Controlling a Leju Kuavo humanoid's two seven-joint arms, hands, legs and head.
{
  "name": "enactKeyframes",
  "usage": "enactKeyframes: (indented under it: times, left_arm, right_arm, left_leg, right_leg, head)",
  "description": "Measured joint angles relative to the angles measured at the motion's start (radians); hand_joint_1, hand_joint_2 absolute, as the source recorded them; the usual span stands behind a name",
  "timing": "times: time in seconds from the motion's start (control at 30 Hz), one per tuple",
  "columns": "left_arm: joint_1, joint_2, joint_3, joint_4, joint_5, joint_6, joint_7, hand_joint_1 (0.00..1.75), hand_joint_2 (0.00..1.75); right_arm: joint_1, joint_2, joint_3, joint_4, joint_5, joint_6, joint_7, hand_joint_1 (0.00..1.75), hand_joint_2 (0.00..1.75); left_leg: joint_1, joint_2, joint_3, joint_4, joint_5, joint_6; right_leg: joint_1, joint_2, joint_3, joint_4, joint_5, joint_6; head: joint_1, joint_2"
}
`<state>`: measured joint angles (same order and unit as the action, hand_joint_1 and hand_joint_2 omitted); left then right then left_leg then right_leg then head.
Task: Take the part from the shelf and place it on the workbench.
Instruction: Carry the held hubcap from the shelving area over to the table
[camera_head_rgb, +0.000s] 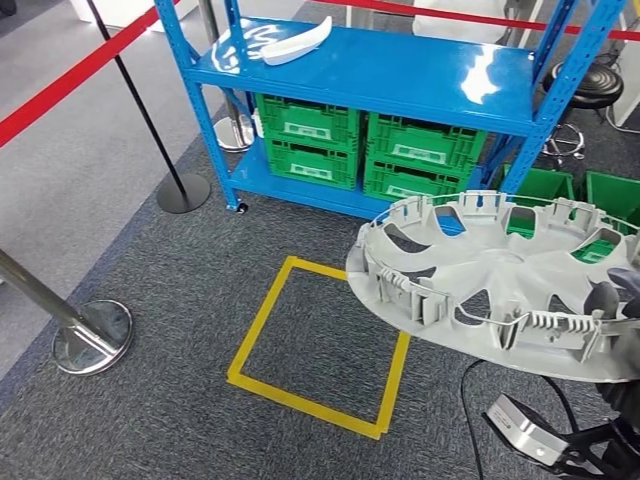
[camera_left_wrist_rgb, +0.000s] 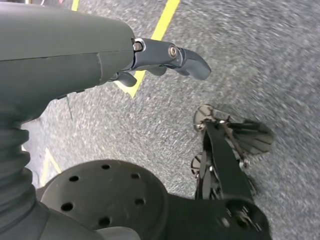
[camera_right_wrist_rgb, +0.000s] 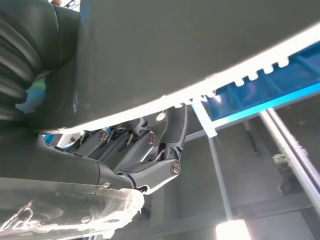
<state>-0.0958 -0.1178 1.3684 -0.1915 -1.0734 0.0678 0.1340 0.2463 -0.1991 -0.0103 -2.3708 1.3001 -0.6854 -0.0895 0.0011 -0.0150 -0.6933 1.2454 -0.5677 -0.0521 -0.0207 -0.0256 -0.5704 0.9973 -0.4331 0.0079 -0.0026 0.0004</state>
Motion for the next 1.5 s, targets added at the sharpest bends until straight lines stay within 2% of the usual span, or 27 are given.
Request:
enactKeyframes:
  times: [0.03,0.07,0.13,0.2,0.23,0.3,0.37,0.47,0.53,0.57,0.6,0.67,0.73,0.8,0.83,0.9,0.97,1.0,1.07,1.13,1.2,1.27,1.3,1.33,1.4,1.47,1.5]
  left_arm:
    - [0.001,0.000,0.002,0.000,0.004,-0.004,0.000,0.00,1.75]
    - [0.002,0.000,0.005,0.000,0.008,-0.008,0.000,0.00,1.75]
    - [0.001,0.000,0.013,0.000,0.016,-0.017,-0.001,0.00,1.75]
    - [-0.003,0.000,0.017,0.000,0.017,-0.019,-0.002,0.00,1.75]
    - [-0.005,0.000,0.017,0.000,0.017,-0.020,-0.003,0.00,1.75]
    - [-0.002,-0.001,0.018,0.000,0.016,-0.018,-0.003,0.00,1.75]
    - [0.002,-0.001,0.018,0.000,0.015,-0.016,-0.003,0.00,1.75]
    - [0.000,0.000,0.018,0.000,0.013,-0.013,-0.003,0.00,1.75]
    - [0.000,0.000,0.018,0.000,0.009,-0.013,-0.001,0.00,1.75]
    - [0.001,0.000,0.018,0.000,0.007,-0.013,0.001,0.00,1.75]
    - [0.002,-0.001,0.018,0.000,0.005,-0.013,0.003,0.00,1.75]
    - [0.001,-0.001,0.018,0.000,0.004,-0.010,0.006,0.00,1.75]
    - [-0.001,-0.001,0.018,0.000,0.003,-0.005,0.008,0.00,1.75]
    - [0.001,-0.001,0.018,0.000,0.002,-0.003,0.010,0.00,1.75]
    - [0.004,0.000,0.018,0.000,0.000,-0.003,0.010,0.00,1.75]
    - [0.005,0.000,0.018,0.000,-0.003,-0.004,0.012,0.00,1.75]
    - [0.001,-0.002,0.018,0.000,-0.004,-0.005,0.016,0.00,1.75]
    - [-0.002,-0.003,0.018,0.000,-0.004,-0.005,0.018,0.00,1.75]
    - [-0.002,-0.003,0.018,0.000,-0.005,-0.004,0.020,0.00,1.75]
    - [-0.001,-0.003,0.018,0.000,-0.006,-0.003,0.024,0.00,1.75]
    - [-0.004,-0.003,0.018,0.000,-0.007,-0.002,0.028,0.00,1.75]
    - [-0.008,-0.003,0.018,0.000,-0.009,-0.003,0.031,0.00,1.75]
    - [-0.008,-0.003,0.018,0.000,-0.010,-0.003,0.032,0.00,1.75]
    - [-0.005,-0.003,0.018,0.000,-0.010,-0.003,0.033,0.00,1.75]
    - [-0.001,-0.003,0.018,0.000,-0.011,-0.003,0.034,0.00,1.75]
    - [-0.002,-0.002,0.018,0.000,-0.011,-0.002,0.035,0.00,1.75]
    - [-0.003,-0.002,0.018,0.000,-0.012,-0.002,0.035,0.00,1.75]
  right_arm:
    - [0.000,0.000,0.000,0.000,0.002,0.001,0.000,1.75,1.75]
    - [0.000,-0.001,0.000,0.000,0.003,0.003,0.000,1.75,1.75]
    - [0.000,-0.003,0.001,0.000,0.005,0.007,0.002,1.75,1.75]
    - [-0.001,-0.007,0.001,0.000,0.006,0.008,0.002,1.75,1.75]
    - [-0.001,-0.009,0.002,0.000,0.006,0.007,0.002,1.75,1.75]
    - [-0.003,-0.013,0.004,0.001,0.008,0.006,0.000,1.75,1.75]
    - [-0.003,-0.017,0.008,0.000,0.011,0.004,-0.003,1.75,1.75]
    - [-0.003,-0.023,0.013,0.000,0.014,0.003,-0.011,1.75,1.75]
    - [-0.006,-0.023,0.018,0.000,0.020,0.003,-0.027,1.75,1.75]
    - [-0.009,-0.023,0.021,0.000,0.023,0.003,-0.039,1.75,1.75]
    - [-0.013,-0.023,0.023,-0.001,0.023,0.002,-0.051,1.75,1.75]
    - [-0.020,-0.023,0.027,-0.006,0.014,0.002,-0.070,1.75,1.75]
    - [-0.022,-0.023,0.027,-0.012,0.001,0.001,-0.081,1.75,1.75]
    - [-0.022,-0.023,0.026,-0.016,-0.013,0.000,-0.097,1.75,1.75]
    - [-0.023,-0.023,0.026,-0.017,-0.020,0.000,-0.110,1.75,1.75]
    - [-0.023,-0.019,0.024,-0.022,-0.034,0.000,-0.143,1.75,1.75]
    - [-0.022,-0.012,0.024,-0.027,-0.043,0.000,-0.173,1.75,1.75]
    - [-0.022,-0.008,0.024,-0.029,-0.045,0.000,-0.185,1.75,1.75]
    - [-0.023,-0.002,0.024,-0.031,-0.049,0.000,-0.201,1.75,1.75]
    - [-0.027,0.007,0.024,-0.033,-0.055,0.000,-0.222,1.75,1.75]
    - [-0.032,0.018,0.023,-0.042,-0.069,0.000,-0.252,1.75,1.75]
    - [-0.036,0.027,0.021,-0.051,-0.080,-0.001,-0.273,1.75,1.75]
    - [-0.039,0.031,0.020,-0.053,-0.084,-0.001,-0.278,1.75,1.75]
    - [-0.041,0.033,0.020,-0.053,-0.085,-0.001,-0.280,1.75,1.75]
    - [-0.043,0.037,0.018,-0.054,-0.086,-0.001,-0.281,1.75,1.75]
    - [-0.042,0.040,0.018,-0.056,-0.087,-0.002,-0.282,1.75,1.75]
    - [-0.042,0.041,0.017,-0.056,-0.087,-0.002,-0.282,1.75,1.75]
  left_leg:
    - [0.001,0.003,-0.003,0.013,0.004,-0.002]
    - [0.002,0.007,0.018,-0.020,0.028,-0.002]
    - [0.001,0.045,0.103,-0.161,0.090,0.001]
    - [-0.003,0.081,0.160,-0.266,0.119,0.011]
    - [-0.005,0.084,0.165,-0.283,0.120,0.017]
    - [-0.005,0.060,0.156,-0.286,0.125,0.033]
    - [-0.003,0.038,0.152,-0.287,0.134,0.048]
    - [-0.003,0.007,0.143,-0.287,0.144,0.062]
    - [-0.005,-0.019,0.138,-0.286,0.148,0.063]
    - [-0.006,-0.032,0.137,-0.285,0.150,0.062]
    - [-0.006,-0.047,0.137,-0.284,0.152,0.060]
    - [-0.006,-0.073,0.134,-0.279,0.153,0.054]
    - [-0.006,-0.096,0.123,-0.273,0.157,0.044]
    - [-0.003,-0.115,0.112,-0.273,0.164,0.031]
    - [-0.002,-0.114,0.108,-0.271,0.164,0.026]
    - [-0.004,-0.074,0.082,-0.224,0.132,0.016]
    - [-0.005,-0.019,0.019,-0.097,0.061,0.007]
    - [-0.003,-0.006,-0.014,-0.027,0.032,0.004]
    - [-0.001,0.002,-0.039,0.032,0.025,0.001]
    - [-0.001,0.019,0.014,-0.060,0.083,0.003]
    - [-0.004,0.071,0.093,-0.198,0.133,0.010]
    - [-0.007,0.093,0.121,-0.259,0.143,0.022]
    - [-0.008,0.080,0.118,-0.264,0.141,0.029]
    - [-0.007,0.067,0.116,-0.265,0.144,0.036]
    - [-0.003,0.043,0.116,-0.268,0.148,0.049]
    - [-0.002,0.020,0.115,-0.269,0.152,0.058]
    - [-0.004,0.006,0.114,-0.269,0.152,0.061]
  right_leg:
    - [0.000,-0.014,-0.003,0.000,0.002,0.001]
    - [0.000,-0.027,-0.004,0.000,0.004,0.003]
    - [0.002,-0.049,-0.005,0.001,0.007,0.010]
    - [0.008,-0.069,-0.006,0.004,0.009,0.019]
    - [0.011,-0.079,-0.007,0.005,0.010,0.025]
    - [0.009,-0.099,-0.007,0.003,0.012,0.036]
    - [0.005,-0.074,-0.018,0.031,-0.012,0.046]
    - [0.003,0.007,-0.096,0.215,-0.115,0.050]
    - [0.006,0.022,-0.131,0.302,-0.142,0.047]
    - [0.007,0.025,-0.121,0.287,-0.125,0.045]
    - [0.007,0.030,-0.092,0.233,-0.094,0.043]
    - [0.002,0.070,-0.016,0.091,-0.039,0.040]
    - [-0.001,0.101,0.019,0.021,-0.026,0.036]
    - [0.001,0.089,0.017,0.019,-0.025,0.027]
    - [0.001,0.078,0.016,0.019,-0.022,0.021]
    - [-0.001,0.053,0.016,0.014,-0.017,0.009]
    - [0.000,0.026,0.013,0.012,-0.015,0.003]
    - [0.000,0.012,0.011,0.012,-0.015,0.003]
    - [0.001,-0.017,0.010,0.012,-0.015,0.003]
    - [0.001,-0.042,0.012,0.012,-0.016,0.006]
    - [0.007,-0.064,0.013,0.015,-0.019,0.015]
    - [0.014,-0.085,0.013,0.018,-0.022,0.027]
    - [0.015,-0.097,0.015,0.017,-0.023,0.032]
    - [0.013,-0.101,0.017,0.016,-0.025,0.038]
    - [0.009,-0.059,0.005,0.052,-0.054,0.047]
    - [0.008,0.004,-0.048,0.171,-0.120,0.050]
    - [0.010,0.017,-0.082,0.244,-0.151,0.049]
  head:
    - [0.000,0.000]
    - [0.000,0.000]
    - [0.000,0.000]
    - [0.000,0.000]
    - [0.000,0.000]
    - [0.001,0.000]
    - [0.003,0.000]
    - [0.008,0.000]
    - [0.009,0.000]
    - [0.009,0.000]
    - [0.009,0.000]
    - [0.009,0.000]
    - [0.008,0.000]
    - [0.007,0.000]
    - [0.007,0.000]
    - [0.001,0.000]
    - [-0.007,0.000]
    - [-0.007,0.000]
    - [-0.008,0.000]
    - [-0.008,0.000]
    - [-0.009,0.000]
    - [-0.009,0.000]
    - [-0.008,0.000]
    - [-0.007,0.000]
    - [-0.003,0.000]
    - [0.005,0.000]
    - [0.007,0.000]
